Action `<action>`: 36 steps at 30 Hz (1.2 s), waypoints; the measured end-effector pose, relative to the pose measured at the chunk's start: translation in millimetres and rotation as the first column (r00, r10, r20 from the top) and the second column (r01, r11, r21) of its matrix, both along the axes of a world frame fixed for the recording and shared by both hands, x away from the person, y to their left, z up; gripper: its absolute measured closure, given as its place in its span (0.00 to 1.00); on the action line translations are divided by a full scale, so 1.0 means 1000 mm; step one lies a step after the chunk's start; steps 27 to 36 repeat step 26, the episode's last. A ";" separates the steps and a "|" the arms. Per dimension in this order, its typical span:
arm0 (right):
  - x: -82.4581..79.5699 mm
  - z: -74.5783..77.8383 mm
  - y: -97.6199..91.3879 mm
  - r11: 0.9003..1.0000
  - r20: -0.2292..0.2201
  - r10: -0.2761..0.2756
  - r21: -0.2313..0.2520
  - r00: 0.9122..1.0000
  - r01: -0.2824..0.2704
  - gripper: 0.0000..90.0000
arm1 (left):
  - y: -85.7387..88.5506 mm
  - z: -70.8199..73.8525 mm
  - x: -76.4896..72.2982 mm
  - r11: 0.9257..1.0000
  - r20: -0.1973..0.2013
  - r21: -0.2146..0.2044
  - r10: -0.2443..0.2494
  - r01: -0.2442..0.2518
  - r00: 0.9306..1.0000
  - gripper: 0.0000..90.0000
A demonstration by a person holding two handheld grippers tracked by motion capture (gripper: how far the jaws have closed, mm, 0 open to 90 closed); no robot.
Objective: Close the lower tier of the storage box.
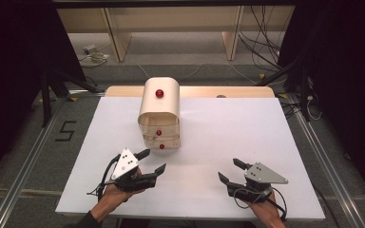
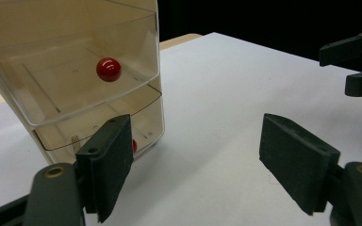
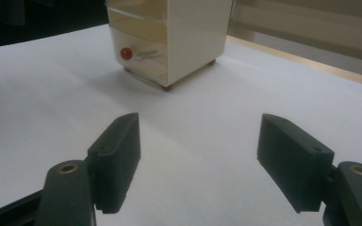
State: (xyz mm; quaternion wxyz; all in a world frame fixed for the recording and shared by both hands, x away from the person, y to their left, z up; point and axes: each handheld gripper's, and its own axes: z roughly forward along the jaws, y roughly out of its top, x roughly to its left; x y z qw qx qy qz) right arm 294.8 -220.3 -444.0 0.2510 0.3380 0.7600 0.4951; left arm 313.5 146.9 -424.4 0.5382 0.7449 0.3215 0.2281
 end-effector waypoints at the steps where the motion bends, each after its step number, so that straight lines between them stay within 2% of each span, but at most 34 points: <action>1: 0.000 0.000 0.000 1.000 0.001 -0.001 0.001 1.000 0.001 0.35 | 0.001 0.000 0.000 1.000 0.000 -0.007 0.000 0.000 1.000 0.29; 6: 0.000 0.000 -0.001 1.000 -0.004 -0.006 0.011 1.000 0.006 0.35 | 0.008 0.000 -0.002 1.000 0.003 -0.009 0.000 0.000 1.000 0.27; 16: 0.001 0.000 -0.003 1.000 -0.004 -0.006 0.024 1.000 0.006 0.34 | 0.011 -0.002 -0.001 1.000 0.009 0.017 -0.013 0.013 1.000 0.23; 23: 0.000 0.001 -0.004 0.999 -0.008 -0.011 0.034 1.000 0.011 0.34 | 0.010 -0.002 -0.005 0.999 0.014 0.014 -0.042 0.042 0.999 0.19; 36: 0.000 0.001 -0.004 0.999 -0.008 -0.011 0.036 1.000 0.011 0.34 | 0.012 -0.002 -0.004 0.999 0.018 0.008 -0.038 0.038 0.999 0.19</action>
